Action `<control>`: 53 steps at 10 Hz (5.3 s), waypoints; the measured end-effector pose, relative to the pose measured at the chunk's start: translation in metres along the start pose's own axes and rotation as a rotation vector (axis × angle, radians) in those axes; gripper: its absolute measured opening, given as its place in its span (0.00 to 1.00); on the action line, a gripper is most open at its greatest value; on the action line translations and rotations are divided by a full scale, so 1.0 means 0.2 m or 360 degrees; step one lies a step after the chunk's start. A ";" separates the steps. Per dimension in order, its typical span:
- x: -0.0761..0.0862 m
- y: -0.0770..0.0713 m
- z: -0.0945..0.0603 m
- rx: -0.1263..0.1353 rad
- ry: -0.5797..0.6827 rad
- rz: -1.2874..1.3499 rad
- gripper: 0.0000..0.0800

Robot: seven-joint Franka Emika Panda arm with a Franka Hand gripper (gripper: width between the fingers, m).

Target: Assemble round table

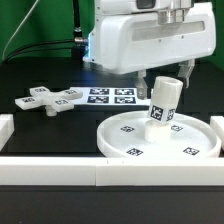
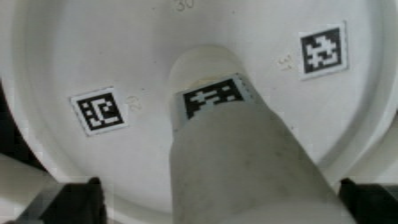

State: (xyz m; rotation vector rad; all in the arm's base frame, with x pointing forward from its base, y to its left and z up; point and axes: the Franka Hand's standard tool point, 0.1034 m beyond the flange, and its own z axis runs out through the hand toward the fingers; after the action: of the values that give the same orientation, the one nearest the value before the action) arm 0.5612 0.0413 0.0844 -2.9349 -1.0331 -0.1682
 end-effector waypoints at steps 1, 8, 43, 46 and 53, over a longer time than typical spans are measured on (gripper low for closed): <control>-0.01 0.00 0.00 -0.0004 -0.0006 -0.0066 0.81; -0.03 0.00 0.01 -0.0002 -0.0017 -0.0181 0.50; 0.03 0.00 -0.01 0.0044 0.0070 0.0591 0.81; 0.02 0.01 -0.01 0.0034 0.0065 0.0288 0.81; 0.06 0.04 0.02 -0.0008 -0.0058 -0.0739 0.81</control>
Offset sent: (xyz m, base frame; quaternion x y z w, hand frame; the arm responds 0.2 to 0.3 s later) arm -0.0039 0.0003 -0.0026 -0.0064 0.0026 -0.0145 0.9999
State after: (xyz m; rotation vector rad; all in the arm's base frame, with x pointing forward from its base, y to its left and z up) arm 0.5758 0.0430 0.0817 -2.6564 -1.7033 -0.1242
